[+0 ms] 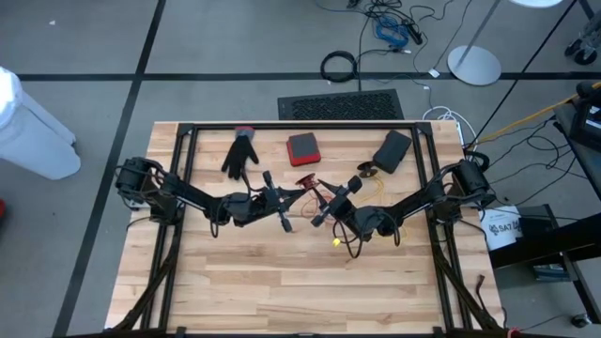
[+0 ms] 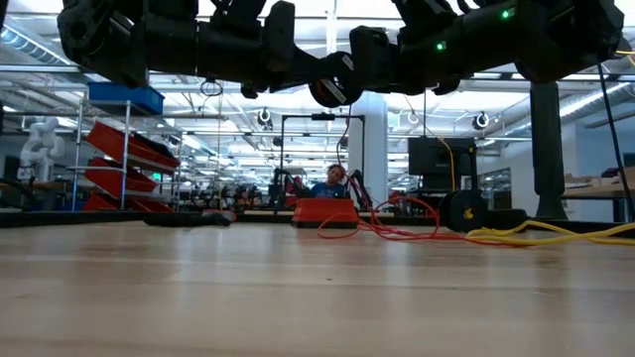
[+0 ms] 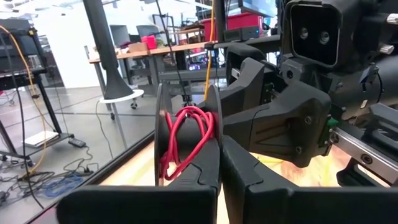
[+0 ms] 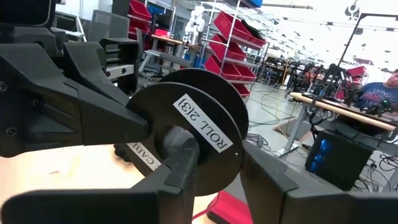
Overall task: Coil cords
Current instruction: Uncoil the red wire from the spool
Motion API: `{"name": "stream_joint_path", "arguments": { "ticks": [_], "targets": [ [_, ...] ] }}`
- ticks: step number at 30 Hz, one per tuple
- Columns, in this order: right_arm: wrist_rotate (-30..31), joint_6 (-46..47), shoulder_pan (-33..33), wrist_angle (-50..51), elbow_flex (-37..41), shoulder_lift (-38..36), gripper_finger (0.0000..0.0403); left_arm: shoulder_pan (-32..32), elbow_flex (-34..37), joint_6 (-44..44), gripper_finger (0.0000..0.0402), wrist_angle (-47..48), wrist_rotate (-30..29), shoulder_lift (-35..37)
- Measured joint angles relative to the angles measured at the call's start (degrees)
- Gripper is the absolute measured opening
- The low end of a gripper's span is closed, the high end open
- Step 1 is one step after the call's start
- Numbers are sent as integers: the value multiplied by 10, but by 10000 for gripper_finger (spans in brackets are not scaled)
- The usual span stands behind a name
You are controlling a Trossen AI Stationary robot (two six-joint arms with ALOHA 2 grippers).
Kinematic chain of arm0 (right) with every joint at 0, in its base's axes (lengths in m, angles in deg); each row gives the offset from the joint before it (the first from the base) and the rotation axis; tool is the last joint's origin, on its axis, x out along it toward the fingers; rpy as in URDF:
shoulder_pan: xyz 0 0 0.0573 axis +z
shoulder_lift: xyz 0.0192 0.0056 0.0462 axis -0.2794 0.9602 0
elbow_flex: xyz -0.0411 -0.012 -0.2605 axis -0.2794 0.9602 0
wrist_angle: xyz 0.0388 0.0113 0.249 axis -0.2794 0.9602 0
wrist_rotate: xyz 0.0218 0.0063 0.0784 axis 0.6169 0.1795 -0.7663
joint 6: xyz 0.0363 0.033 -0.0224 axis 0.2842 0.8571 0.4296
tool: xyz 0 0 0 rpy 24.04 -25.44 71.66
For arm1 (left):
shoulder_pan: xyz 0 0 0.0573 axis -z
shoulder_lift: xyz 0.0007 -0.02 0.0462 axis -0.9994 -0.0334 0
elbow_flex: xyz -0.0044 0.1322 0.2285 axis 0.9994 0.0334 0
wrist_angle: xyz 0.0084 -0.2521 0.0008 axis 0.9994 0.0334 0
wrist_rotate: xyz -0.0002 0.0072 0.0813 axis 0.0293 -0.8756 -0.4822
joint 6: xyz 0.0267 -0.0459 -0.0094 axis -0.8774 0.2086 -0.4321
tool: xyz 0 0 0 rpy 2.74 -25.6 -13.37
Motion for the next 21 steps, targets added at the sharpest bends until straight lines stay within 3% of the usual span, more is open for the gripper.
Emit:
{"name": "stream_joint_path", "arguments": {
  "ticks": [12, 21],
  "targets": [
    [3, -6, -1, 3, 0, 0, 95, 0, 0, 0, 6, 11, 4, 0],
    [12, -4, -2, 4, 0, 0, 140, 0, 0, 11, 6, 10, 6, 0]
  ]
}}
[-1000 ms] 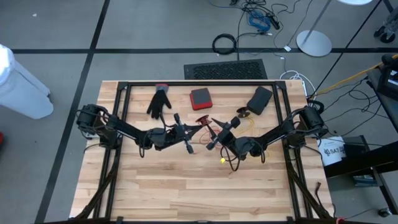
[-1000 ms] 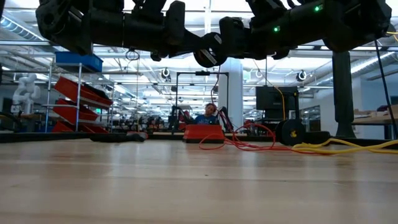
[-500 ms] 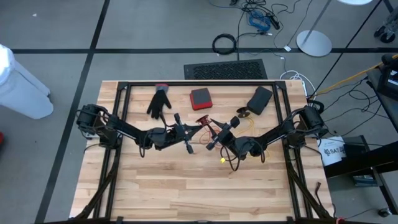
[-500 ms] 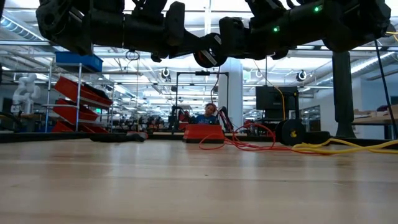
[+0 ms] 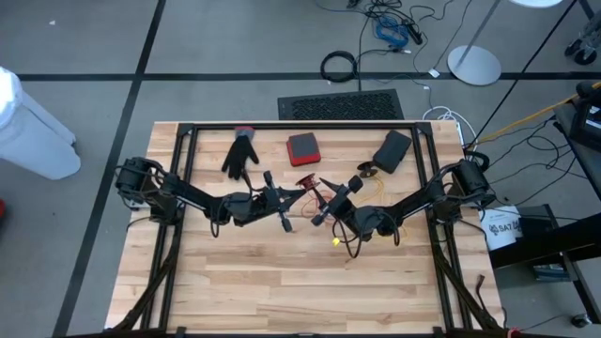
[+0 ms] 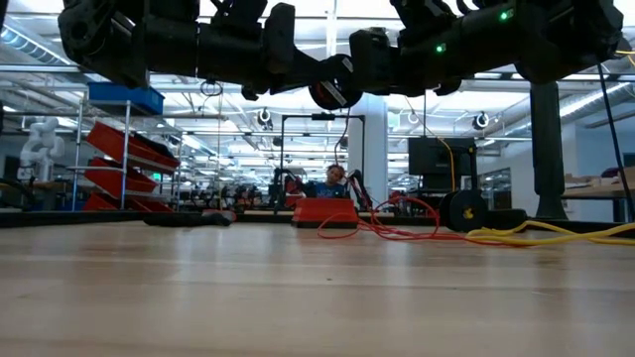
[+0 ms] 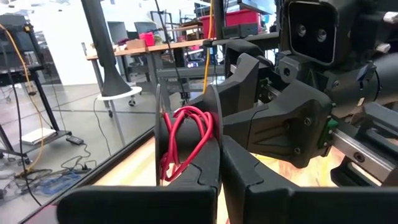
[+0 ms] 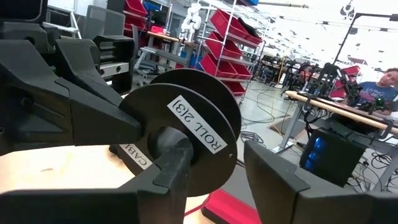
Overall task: Coil cords
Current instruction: Uncoil the red wire from the spool
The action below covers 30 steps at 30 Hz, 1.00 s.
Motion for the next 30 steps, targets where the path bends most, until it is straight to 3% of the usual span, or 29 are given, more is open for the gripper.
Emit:
{"name": "stream_joint_path", "arguments": {
  "ticks": [12, 30],
  "targets": [
    [3, 7, -11, 33, -23, 0, 154, 1, -3, 20, 6, -2, 2, 0],
    [1, 14, -11, 56, -30, 0, 84, 4, -3, 20, 6, 6, 16, 0]
  ]
}}
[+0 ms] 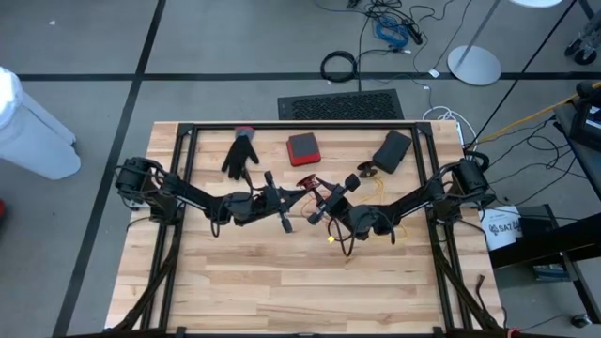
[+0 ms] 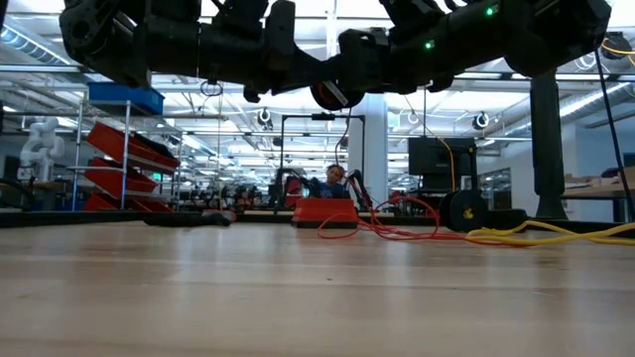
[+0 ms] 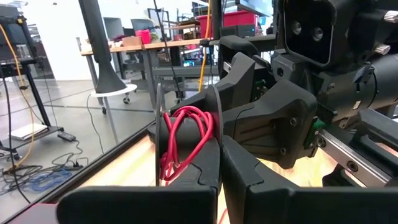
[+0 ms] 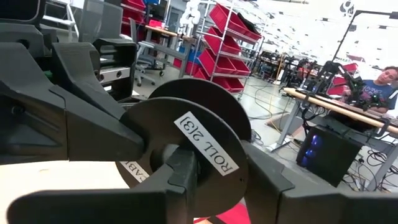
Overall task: Coil cords
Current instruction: Uncoil the red wire from the spool
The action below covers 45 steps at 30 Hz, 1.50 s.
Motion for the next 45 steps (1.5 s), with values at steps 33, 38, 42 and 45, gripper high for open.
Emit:
{"name": "stream_joint_path", "arguments": {
  "ticks": [33, 38, 42, 45],
  "targets": [
    [9, -21, 5, 9, 1, 1, 84, -4, 0, -25, 89, 16, 4, 0],
    [38, -43, 14, 9, 1, 1, 84, -3, 0, -32, 89, 17, 4, 0],
    [41, -46, 17, 9, 1, 1, 84, -2, 0, -34, 89, 17, 4, 0],
    [42, -48, 19, 9, 1, 1, 84, -2, 0, -35, 89, 17, 3, 0]
  ]
}}
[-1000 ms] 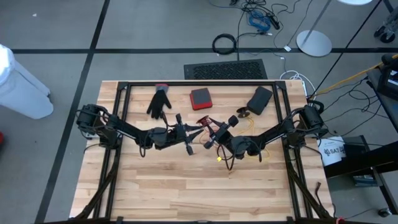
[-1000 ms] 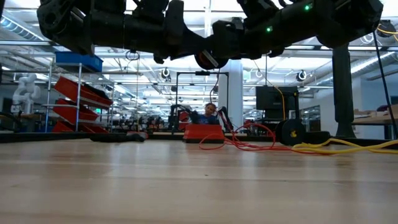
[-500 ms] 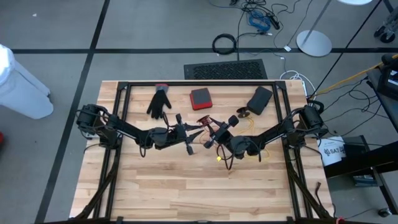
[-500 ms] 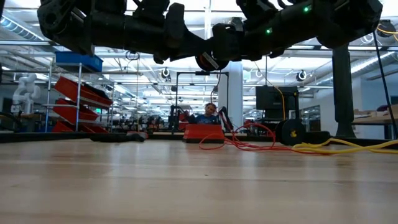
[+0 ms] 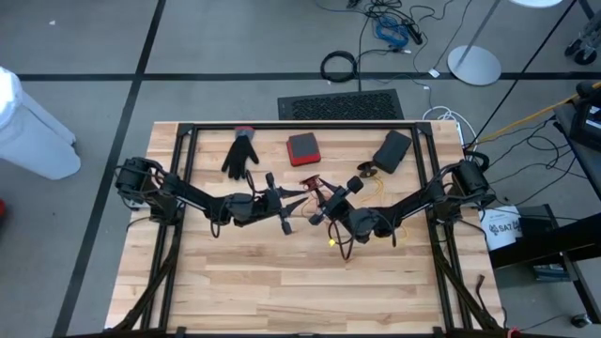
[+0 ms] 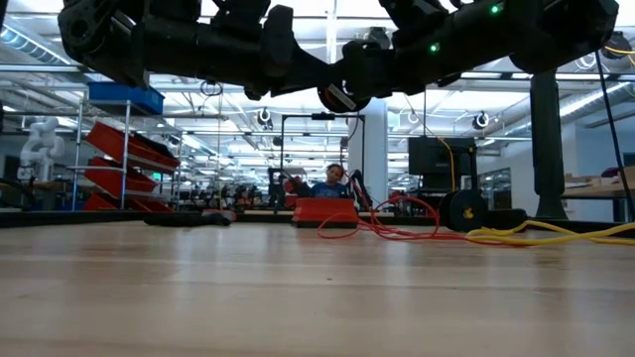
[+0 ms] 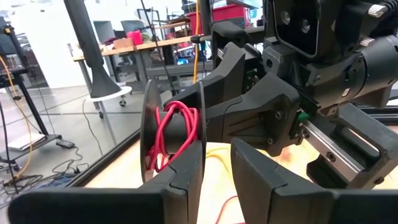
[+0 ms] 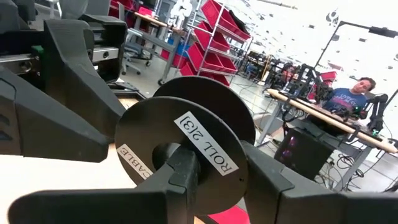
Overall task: Coil cords
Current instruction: Uncoil the red wire from the spool
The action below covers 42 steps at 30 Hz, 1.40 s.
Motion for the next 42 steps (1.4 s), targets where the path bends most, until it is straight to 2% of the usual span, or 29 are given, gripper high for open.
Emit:
{"name": "stream_joint_path", "arguments": {
  "ticks": [12, 20, 26, 42],
  "targets": [
    [40, -26, 23, 1, 0, 0, 84, 5, 0, -13, 89, 5, -3, 19],
    [40, -27, 27, 2, 0, 0, 84, 14, 0, -74, 89, 12, -40, 54],
    [36, -26, 27, 1, 0, 0, 84, -1, 0, -74, 89, 23, -41, 55],
    [13, -14, 27, 1, 0, 0, 84, -57, 0, -11, 89, 40, 54, 55]
  ]
}}
